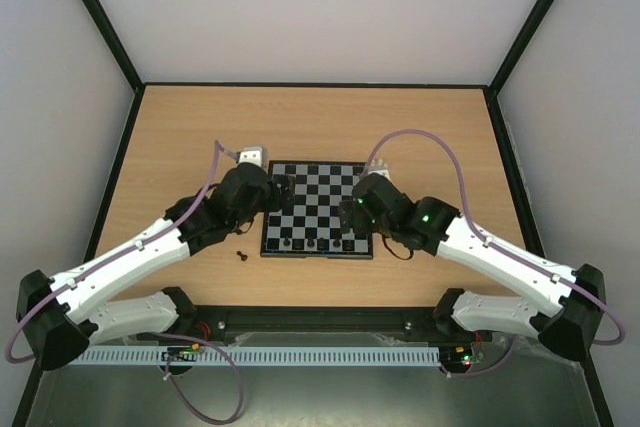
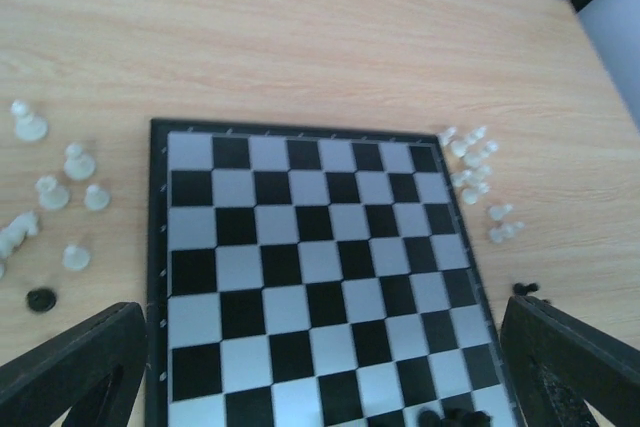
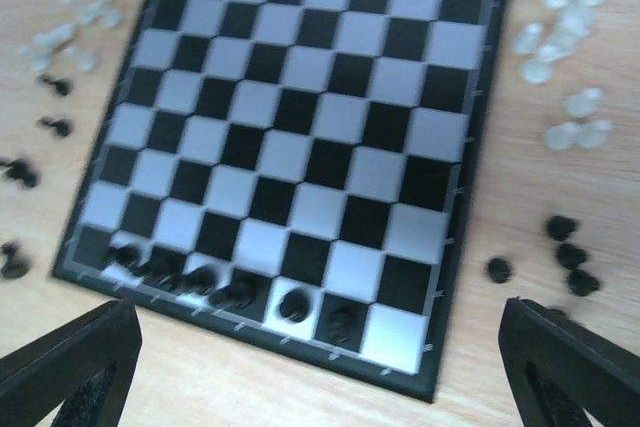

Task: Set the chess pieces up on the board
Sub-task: Pick up the chess piece at the center of the board.

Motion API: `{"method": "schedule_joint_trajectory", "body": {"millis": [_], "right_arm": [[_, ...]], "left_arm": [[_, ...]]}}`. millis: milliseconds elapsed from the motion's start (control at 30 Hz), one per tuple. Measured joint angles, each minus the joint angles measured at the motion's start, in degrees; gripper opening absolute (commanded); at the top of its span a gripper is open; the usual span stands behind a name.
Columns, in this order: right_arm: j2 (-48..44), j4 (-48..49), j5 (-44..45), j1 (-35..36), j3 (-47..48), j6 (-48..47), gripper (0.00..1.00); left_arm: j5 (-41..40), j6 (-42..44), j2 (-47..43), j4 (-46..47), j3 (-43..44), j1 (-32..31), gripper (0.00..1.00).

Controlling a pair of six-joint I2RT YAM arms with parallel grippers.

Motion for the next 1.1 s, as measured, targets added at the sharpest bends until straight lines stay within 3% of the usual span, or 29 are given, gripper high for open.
{"method": "schedule_joint_trajectory", "body": {"millis": [67, 133, 233, 400, 500, 567, 733, 933, 1100], "right_arm": [[0.3, -0.8, 1.1, -2.2, -0.1, 0.7, 0.99], [0.5, -1.0, 1.4, -6.3, -0.8, 1.6, 0.93], [1.0, -1.2, 1.5, -11.0, -2.9, 2.8, 0.77], [5.3, -1.3, 0.2, -15.3, -5.9, 5.0, 0.35], [8.4, -0.8, -1.2, -16.4, -7.5, 6.6, 0.3], [10.1, -0.6, -2.0, -16.6, -8.8, 7.5, 0.21], [11.6, -0.5, -3.1, -16.6, -10.7, 9.2, 0.23], [11.2, -0.6, -1.9, -16.6, -11.4, 10.8, 0.49], [10.7, -0.7, -0.5, -16.7, -12.1, 11.6, 0.49]], "left_arm": [[-0.7, -0.7, -0.6, 0.2, -2.1, 0.0, 0.99], [-1.3, -1.0, -0.7, 0.4, -4.3, 0.0, 0.99], [-1.7, -1.1, -0.5, 0.3, -6.4, 0.4, 1.0], [-1.0, -0.5, -1.0, 1.6, -8.5, 1.8, 1.0], [0.1, 0.4, -2.4, 1.9, -10.2, 3.4, 1.0], [1.1, 0.9, -3.2, 2.3, -10.9, 4.6, 1.0], [3.1, 1.9, -4.9, 2.8, -12.1, 6.3, 0.99], [4.6, 2.7, -6.5, 3.8, -12.8, 6.8, 0.99], [5.3, 3.0, -6.5, 4.1, -13.1, 7.2, 1.0]]}}
